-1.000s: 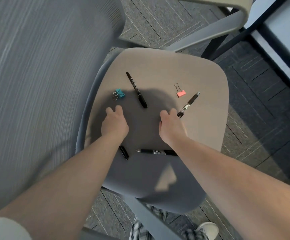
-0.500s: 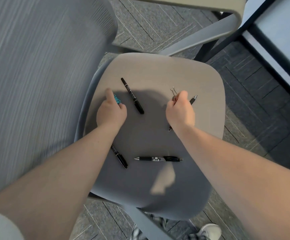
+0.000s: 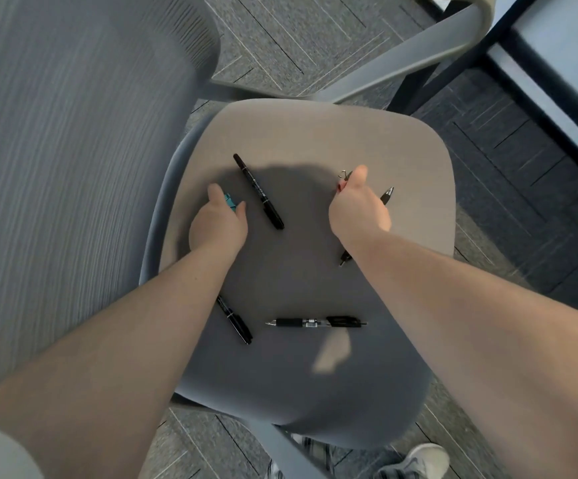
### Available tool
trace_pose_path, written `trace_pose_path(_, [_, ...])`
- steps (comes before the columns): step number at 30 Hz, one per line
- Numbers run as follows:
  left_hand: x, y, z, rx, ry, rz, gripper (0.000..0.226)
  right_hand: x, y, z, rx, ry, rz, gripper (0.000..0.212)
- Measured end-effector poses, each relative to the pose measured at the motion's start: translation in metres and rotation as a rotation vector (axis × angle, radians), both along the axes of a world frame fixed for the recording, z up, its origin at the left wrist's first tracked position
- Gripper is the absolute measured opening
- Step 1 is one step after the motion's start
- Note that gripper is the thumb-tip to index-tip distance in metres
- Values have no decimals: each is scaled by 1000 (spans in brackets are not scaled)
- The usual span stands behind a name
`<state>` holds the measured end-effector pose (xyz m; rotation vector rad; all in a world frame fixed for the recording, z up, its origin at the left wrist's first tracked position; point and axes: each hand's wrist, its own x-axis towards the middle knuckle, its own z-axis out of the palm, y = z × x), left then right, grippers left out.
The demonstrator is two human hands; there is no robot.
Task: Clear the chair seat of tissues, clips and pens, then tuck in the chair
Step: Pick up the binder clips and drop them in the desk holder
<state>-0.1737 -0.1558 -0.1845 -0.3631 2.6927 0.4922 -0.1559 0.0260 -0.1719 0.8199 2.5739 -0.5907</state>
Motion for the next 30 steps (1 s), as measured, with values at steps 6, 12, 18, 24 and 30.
trace_pose_path(6, [0,4,0,1,-1,19,36,1,-3,-3,29,28,120,35])
trace_pose_path(12, [1,3,1,1,37,39,39,-5,0,2,-96,45,29,37])
trace_pose_path(18, [1,22,20,104,106,11,37,8,6,16,-295,140,35,34])
trace_pose_path(24, [7,65,50,170,187,-112,27,22,32,43,-441,296,-42,18])
trace_pose_path(30, [30,123,75,189,160,-257,35,59,78,65,-498,382,-150,11])
